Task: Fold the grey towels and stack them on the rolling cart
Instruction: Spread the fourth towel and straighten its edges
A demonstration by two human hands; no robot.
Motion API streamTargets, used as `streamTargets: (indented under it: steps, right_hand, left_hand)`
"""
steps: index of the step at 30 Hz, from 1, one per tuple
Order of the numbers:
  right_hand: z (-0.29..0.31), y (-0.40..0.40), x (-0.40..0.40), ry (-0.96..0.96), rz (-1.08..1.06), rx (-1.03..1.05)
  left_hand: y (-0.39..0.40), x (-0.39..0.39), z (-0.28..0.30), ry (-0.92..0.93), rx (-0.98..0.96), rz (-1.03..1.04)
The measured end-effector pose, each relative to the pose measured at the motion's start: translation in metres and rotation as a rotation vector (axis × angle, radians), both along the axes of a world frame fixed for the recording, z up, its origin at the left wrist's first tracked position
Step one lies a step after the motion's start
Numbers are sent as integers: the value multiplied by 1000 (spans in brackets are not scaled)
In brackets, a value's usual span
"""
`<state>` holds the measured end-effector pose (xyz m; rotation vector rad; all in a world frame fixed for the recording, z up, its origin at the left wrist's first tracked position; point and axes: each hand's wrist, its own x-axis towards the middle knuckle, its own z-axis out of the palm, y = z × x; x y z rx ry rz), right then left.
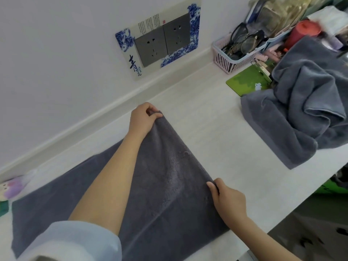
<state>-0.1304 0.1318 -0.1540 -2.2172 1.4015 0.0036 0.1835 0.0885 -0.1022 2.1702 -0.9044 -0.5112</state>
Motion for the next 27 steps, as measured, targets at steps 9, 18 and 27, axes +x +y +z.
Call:
streamTargets:
  steps: [9,18,27]
  right_hand:
    - [1,-7,10,81,33,-169]
    - [-17,-8,25,-120,131,-440]
    - [-25,-9,51,73,386,-275]
  left_hand:
    - [-1,-29,-39,-271,436,-217]
    - [30,-11,-45,-250,372,-23]
    - [98,9,-52,-399,399,75]
